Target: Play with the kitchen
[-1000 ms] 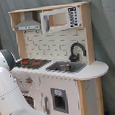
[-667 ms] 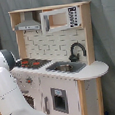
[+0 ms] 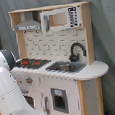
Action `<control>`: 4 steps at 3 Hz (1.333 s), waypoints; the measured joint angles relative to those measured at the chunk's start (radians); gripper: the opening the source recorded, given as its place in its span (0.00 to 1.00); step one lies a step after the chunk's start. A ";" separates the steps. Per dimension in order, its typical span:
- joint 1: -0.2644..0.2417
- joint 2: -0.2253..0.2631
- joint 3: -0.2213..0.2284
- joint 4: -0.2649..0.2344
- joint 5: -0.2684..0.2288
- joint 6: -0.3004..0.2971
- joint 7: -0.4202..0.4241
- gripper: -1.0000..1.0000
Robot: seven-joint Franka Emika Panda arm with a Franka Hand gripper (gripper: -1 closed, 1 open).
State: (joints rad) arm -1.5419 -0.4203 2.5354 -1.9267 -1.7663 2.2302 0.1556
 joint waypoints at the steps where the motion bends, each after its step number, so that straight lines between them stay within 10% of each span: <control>1: -0.001 0.003 -0.001 0.000 0.005 0.010 0.102 0.00; 4: -0.010 0.018 -0.003 -0.004 0.009 0.054 0.418 0.00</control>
State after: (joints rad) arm -1.5519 -0.4026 2.5328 -1.9307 -1.7575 2.2837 0.5741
